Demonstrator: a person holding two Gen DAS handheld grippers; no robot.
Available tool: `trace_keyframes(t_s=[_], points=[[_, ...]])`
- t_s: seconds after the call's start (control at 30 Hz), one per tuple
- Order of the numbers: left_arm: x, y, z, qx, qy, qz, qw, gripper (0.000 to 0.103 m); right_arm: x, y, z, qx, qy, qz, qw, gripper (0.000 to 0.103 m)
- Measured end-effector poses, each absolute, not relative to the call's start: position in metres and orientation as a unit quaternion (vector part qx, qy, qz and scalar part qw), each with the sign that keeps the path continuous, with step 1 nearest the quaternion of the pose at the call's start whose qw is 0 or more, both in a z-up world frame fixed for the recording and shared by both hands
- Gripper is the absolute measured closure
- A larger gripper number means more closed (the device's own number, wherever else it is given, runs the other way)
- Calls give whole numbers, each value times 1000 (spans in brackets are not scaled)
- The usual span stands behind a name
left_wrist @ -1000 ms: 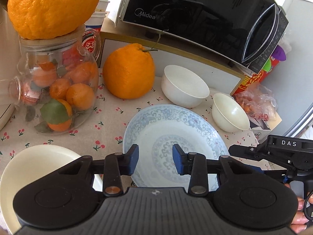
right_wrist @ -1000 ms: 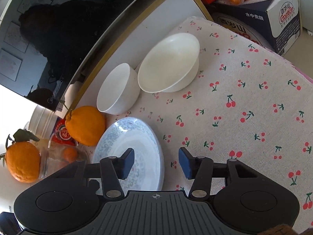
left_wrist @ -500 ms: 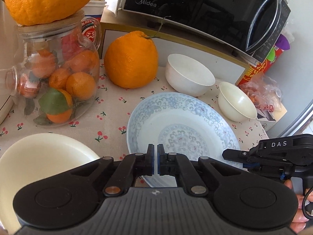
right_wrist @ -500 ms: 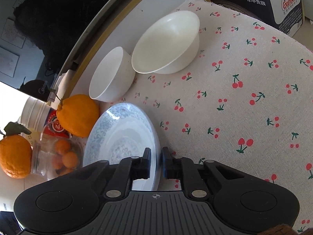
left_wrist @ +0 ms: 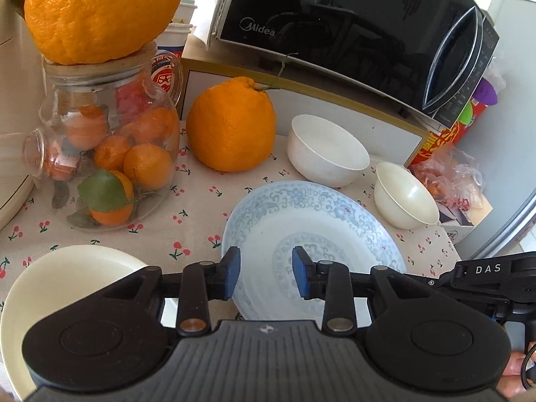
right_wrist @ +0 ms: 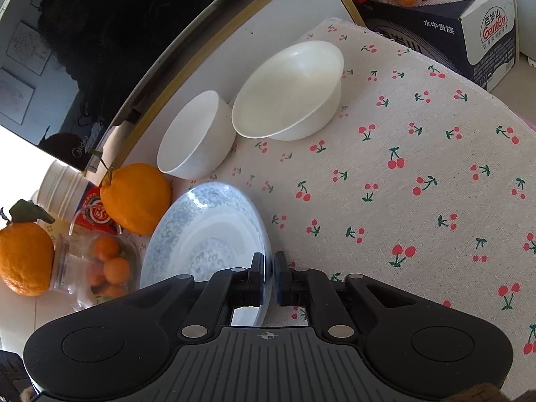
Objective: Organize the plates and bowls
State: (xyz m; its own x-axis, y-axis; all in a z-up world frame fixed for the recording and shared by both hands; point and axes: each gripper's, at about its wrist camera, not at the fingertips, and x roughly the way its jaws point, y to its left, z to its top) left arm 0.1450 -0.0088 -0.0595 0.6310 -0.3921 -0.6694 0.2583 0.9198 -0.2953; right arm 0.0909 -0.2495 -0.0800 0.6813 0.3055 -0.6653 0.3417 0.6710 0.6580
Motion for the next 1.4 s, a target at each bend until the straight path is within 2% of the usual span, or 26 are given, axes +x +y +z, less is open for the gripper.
trace_keyframes(t_s=[0.07,0.13,0.2,0.47,0.67,0.7,0.73,0.8,0.9,0.97,1.0,1.07,1.13,1.2,1.4], points=[[145,-12,-61,-77,386,-182,901,72,91,-252,-82,420,399,-6,815,90],[145,-15,-65,-64,383,-182,903,75,93,-251,-85,431,402,-2,808,80],[145,-18,-68,-48,382,-181,905,78,95,-249,-86,430,405,1,807,76],[143,-16,-64,-28,356,-173,918,83,103,-244,-88,418,406,-2,812,74],[142,-18,-58,-19,345,-166,924,79,108,-237,-86,404,404,-1,821,71],[141,-19,-57,-18,341,-164,925,77,108,-236,-86,405,403,-1,821,69],[141,-20,-56,-16,337,-162,927,70,108,-235,-86,406,402,0,821,68],[139,-21,-54,-5,330,-150,932,65,108,-235,-85,403,401,0,823,68],[143,-20,-59,-2,345,-148,927,68,108,-235,-85,402,401,-1,823,68],[147,-19,-65,-6,367,-150,918,76,108,-235,-85,404,400,-1,823,68],[149,-19,-67,-3,375,-143,916,84,108,-235,-85,404,399,-1,823,68],[149,-18,-69,6,379,-140,915,88,108,-235,-85,401,400,-2,825,72],[149,-18,-69,12,381,-136,914,93,107,-235,-85,387,403,-10,829,86],[147,-16,-68,8,383,-137,914,94,107,-235,-85,376,406,-16,833,93],[136,-16,-64,0,396,-146,906,94,99,-236,-74,348,413,-13,841,93]])
